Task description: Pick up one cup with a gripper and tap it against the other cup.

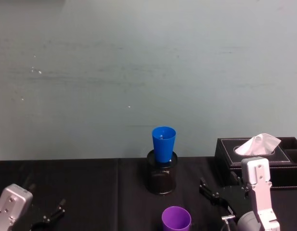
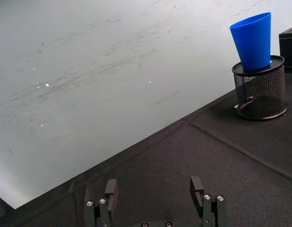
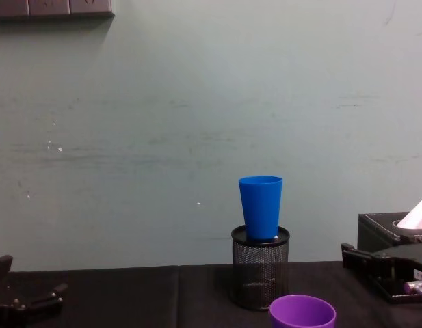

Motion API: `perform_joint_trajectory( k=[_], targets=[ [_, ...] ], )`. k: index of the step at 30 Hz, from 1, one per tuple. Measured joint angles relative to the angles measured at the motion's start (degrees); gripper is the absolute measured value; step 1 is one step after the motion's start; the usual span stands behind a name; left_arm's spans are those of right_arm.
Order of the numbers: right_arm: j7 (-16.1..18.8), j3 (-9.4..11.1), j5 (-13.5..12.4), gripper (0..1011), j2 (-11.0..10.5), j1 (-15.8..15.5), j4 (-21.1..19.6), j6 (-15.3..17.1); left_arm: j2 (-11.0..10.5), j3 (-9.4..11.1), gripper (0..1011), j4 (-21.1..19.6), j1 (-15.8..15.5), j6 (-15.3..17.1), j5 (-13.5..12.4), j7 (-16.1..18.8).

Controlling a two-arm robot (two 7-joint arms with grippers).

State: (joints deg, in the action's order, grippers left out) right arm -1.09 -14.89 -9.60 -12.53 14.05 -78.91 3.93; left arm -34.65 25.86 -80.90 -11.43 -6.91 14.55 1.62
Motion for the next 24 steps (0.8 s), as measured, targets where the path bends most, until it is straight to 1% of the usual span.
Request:
perform_joint_trajectory(
  k=[24],
  targets=[
    [-0.01, -0.11, 0.08, 1003, -0.06, 0.06, 0.01, -0.16, 0.0, 0.0, 1000, 0.0, 0.0, 0.0, 0.0, 0.0]
  ],
)
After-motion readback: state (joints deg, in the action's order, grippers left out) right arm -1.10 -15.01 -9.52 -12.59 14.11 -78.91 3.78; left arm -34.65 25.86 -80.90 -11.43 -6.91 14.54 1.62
